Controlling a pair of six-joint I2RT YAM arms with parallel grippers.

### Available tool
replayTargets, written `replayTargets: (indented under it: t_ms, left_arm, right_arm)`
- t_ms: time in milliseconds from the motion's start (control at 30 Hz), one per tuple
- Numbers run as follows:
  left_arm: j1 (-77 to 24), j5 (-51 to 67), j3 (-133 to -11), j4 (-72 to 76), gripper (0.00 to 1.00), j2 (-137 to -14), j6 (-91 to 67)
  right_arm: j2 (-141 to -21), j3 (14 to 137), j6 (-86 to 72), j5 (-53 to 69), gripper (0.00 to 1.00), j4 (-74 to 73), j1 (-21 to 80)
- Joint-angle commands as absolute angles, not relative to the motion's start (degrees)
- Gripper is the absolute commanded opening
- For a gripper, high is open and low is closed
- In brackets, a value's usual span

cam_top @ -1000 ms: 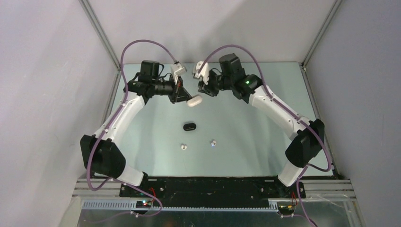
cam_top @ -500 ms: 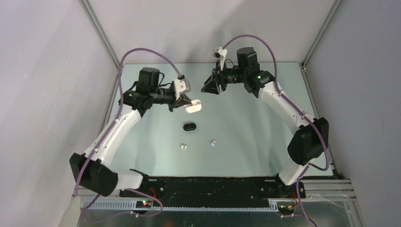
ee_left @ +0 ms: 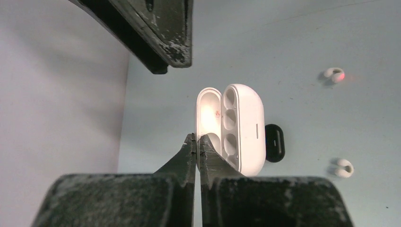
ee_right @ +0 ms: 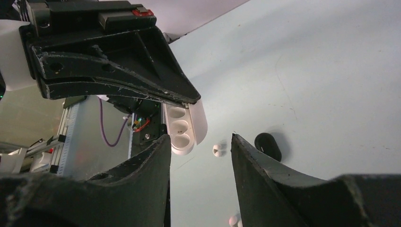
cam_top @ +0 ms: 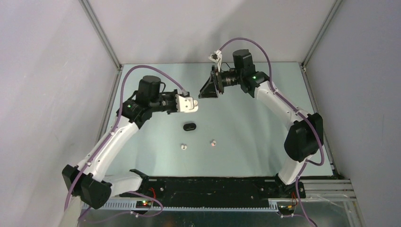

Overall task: Insert the wireless bluetooth earbuds into the charging case
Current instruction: Pass from the left arm to the right

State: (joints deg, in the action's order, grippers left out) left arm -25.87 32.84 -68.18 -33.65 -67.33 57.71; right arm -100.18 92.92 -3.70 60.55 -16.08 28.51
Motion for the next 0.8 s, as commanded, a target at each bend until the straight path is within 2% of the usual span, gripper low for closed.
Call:
replayTargets:
  t_ms: [0,233,367,533,667,767]
  left_arm:
    - [-26.4,31.6,-68.2,-29.2,0.0,-65.2,59.2]
    - [-26.4,33.8,-68.3,-27.4,0.0,-64.3,57.1]
    - [-26.5,34.1,-68.3,-27.1,0.0,-63.8,55.9]
    - [-26.5,34.4,-68.2,-26.4,0.0,-63.5,54.1]
    - [-26.5,34.4,-68.1,-25.5,0.0,-63.5,53.1]
    - [-26.5,34.4,-68.1,-25.1,0.0,-63.6,52.1]
  right_arm:
    - [-100.5,92.9,-1.4,62.4,0.54,-16.3,29.3]
    - [-101.9,94.5,1.3,60.5,0.51,-16.9,31.1]
    - [-102.3,95.0,1.9,60.3,0.45,-16.5,31.6]
    - [-102.2,94.9,2.9,61.4,0.31,-16.6,31.8]
    - [-102.2,94.8,4.0,63.4,0.25,-16.2,31.9]
    - [-102.2,94.9,4.6,64.3,0.13,-15.5,32.2]
